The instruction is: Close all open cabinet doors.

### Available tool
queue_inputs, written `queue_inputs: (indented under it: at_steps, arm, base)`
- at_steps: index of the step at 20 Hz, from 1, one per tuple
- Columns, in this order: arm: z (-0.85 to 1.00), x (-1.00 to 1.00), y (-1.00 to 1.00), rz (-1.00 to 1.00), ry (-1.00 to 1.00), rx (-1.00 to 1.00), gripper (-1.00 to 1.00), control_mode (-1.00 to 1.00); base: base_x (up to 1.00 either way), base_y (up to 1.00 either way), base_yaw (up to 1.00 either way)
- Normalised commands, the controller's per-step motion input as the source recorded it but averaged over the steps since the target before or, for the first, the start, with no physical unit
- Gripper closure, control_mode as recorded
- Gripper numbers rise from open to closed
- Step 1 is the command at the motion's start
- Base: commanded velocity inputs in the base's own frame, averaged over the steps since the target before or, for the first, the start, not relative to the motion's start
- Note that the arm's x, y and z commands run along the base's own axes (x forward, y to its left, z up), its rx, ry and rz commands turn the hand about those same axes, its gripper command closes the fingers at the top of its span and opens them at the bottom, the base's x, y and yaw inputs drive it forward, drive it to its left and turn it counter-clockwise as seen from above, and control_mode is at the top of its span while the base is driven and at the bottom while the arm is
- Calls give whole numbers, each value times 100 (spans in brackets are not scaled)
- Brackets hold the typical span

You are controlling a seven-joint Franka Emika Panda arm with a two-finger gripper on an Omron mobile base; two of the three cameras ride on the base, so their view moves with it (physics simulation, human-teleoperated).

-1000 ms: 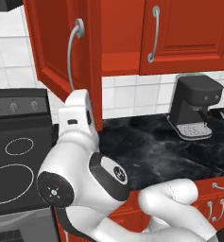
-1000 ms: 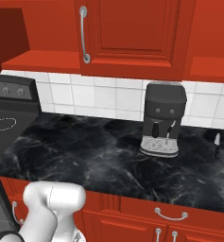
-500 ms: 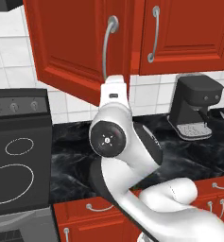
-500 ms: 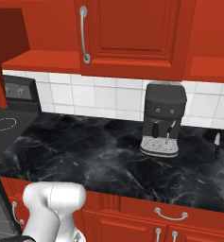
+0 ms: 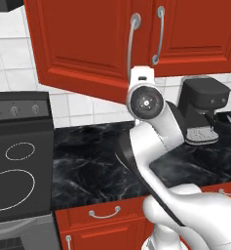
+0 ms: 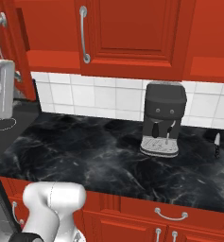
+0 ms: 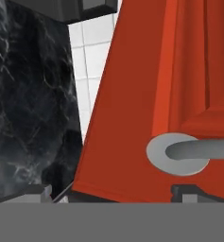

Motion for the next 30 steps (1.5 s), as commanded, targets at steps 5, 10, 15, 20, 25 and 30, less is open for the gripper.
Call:
queue_inputs:
  at_steps: [5, 10, 15, 20, 25, 30]
  arm:
    - [0, 50, -56, 0, 3, 4, -100, -100]
    - [0, 52, -59, 0, 0, 4, -100, -100]
    - [0, 59, -60, 4, 0, 4, -100, -100]
    - [0, 66, -56, 3, 0, 5, -100, -100]
    - [0, 68, -41, 1, 0, 6, -100, -100]
    - [1, 57, -30, 0, 4, 6, -100, -100]
  base:
    - [0, 0, 0]
    - [0, 0, 0]
    - [0, 0, 0]
    - [0, 0, 0]
    - [0, 0, 0]
    - [0, 0, 0]
